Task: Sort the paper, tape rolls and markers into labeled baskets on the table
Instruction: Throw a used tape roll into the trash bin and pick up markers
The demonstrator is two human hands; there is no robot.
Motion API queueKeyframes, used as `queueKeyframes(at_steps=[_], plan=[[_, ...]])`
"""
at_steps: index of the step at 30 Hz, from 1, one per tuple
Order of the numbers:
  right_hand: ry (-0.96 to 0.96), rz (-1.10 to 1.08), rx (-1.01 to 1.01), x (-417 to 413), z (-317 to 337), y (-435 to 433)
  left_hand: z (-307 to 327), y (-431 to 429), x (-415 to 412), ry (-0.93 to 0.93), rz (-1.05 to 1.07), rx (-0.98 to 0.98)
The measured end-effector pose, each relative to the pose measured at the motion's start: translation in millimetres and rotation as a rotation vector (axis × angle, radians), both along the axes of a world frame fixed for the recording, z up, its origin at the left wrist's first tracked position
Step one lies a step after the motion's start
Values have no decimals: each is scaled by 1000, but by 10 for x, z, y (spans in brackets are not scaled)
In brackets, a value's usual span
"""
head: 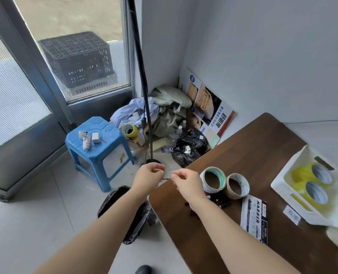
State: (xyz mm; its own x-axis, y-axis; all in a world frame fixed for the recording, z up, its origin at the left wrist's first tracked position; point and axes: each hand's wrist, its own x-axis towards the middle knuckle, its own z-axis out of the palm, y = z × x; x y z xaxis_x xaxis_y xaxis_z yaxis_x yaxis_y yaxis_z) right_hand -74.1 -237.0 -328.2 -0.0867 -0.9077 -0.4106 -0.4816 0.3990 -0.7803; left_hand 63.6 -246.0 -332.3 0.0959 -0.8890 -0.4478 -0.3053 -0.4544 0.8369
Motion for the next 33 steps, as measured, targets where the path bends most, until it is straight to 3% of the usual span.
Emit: queueKeyframes(at_steps=[12,22,27,33], plan=[[167,-253,54,-1336,-6,-18,32,-267,-1233,-62,-328,-9],[388,-132,159,-1831,-271,38,-261,-323,-1629,-444,-673,6],[441,-98,164,-1871,-339,44,-352,-314,-1657,-531,-680,11],[438,-176,-88,-1775,-114,-65,-177,-350,-1565,-427,-441,-132]])
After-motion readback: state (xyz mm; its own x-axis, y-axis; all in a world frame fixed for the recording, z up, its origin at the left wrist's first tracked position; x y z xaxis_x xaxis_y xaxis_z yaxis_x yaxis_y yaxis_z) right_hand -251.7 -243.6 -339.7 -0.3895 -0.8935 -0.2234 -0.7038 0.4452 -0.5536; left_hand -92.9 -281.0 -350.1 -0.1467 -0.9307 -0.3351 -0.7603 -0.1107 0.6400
